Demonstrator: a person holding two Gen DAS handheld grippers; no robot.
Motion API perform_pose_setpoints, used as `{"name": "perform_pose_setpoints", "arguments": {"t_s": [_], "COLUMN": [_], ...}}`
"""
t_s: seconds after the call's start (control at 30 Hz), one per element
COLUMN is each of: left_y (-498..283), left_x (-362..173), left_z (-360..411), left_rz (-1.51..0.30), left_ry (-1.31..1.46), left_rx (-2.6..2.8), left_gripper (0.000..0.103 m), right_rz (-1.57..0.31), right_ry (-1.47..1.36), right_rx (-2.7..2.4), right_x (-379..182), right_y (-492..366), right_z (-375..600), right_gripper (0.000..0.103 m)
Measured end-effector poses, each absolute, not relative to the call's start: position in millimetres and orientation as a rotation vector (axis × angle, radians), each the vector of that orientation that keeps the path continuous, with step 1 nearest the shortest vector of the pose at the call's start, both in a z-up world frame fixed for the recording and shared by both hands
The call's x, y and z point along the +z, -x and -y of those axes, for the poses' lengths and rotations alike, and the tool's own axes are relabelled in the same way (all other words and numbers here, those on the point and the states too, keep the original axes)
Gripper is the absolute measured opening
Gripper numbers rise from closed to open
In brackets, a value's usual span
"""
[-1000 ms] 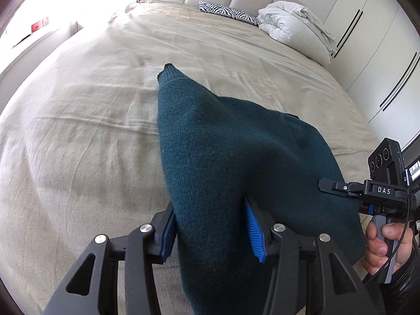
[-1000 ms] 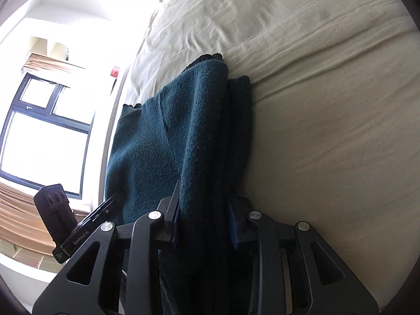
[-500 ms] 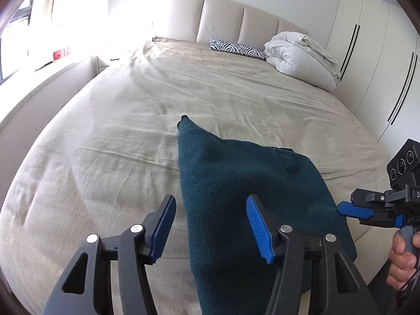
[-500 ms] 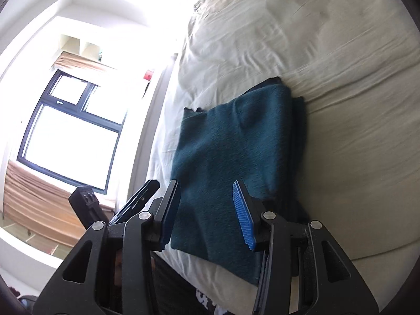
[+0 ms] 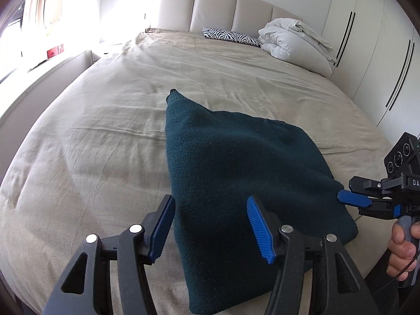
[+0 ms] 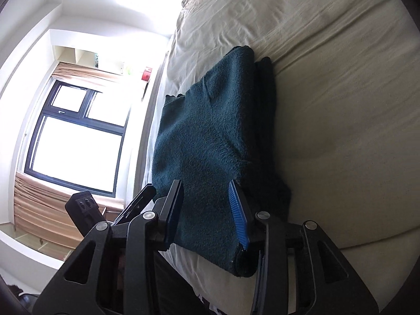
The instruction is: Fold small clothes
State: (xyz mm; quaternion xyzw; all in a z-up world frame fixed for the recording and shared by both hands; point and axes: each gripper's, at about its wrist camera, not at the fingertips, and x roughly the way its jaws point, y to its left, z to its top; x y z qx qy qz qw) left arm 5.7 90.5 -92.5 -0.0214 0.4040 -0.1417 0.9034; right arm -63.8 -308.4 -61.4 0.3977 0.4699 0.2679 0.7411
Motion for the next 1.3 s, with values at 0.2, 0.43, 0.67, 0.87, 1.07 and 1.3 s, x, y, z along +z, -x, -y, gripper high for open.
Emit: {"name": "perform_pose_setpoints", "arguments": {"t_s": [0.2, 0.43, 0.67, 0.87, 1.07, 1.3], "left_y": [1, 11, 42, 73, 88, 73], "left_x": [-87, -73, -33, 11, 33, 5], "left_z": [-85, -88, -88, -91, -97, -105], "left_rz": [-0.815, -0.749, -0.516, -0.348, -0.366, -0.566], "left_ry": [0.021, 0.003, -0.05, -0.092, -0.103, -0.041], "left_rx": [-0.283, -0.25, -0.172, -0.064, -0.011, -0.014], "left_gripper": [0.067, 0.083, 0.103, 0.103, 0.103, 0.103], "right_rz": [-1.12, -1.048, -0.783, -0.424, -0.246, -0.432], "right_ry": [-0.773, -0.811, -0.5, -0.261, -0.112, -0.152], "right_rx": [0.577, 0.536, 0.271, 0.07, -0.013, 0.081], "right_x": [-82, -84, -10, 69, 115, 117], "right_y": [62, 80, 104, 135, 152, 149], "right_z": [280, 306, 319, 292, 260, 232], "right_gripper": [0.041, 0.038, 0.041, 0.088, 0.103, 0.103]}}
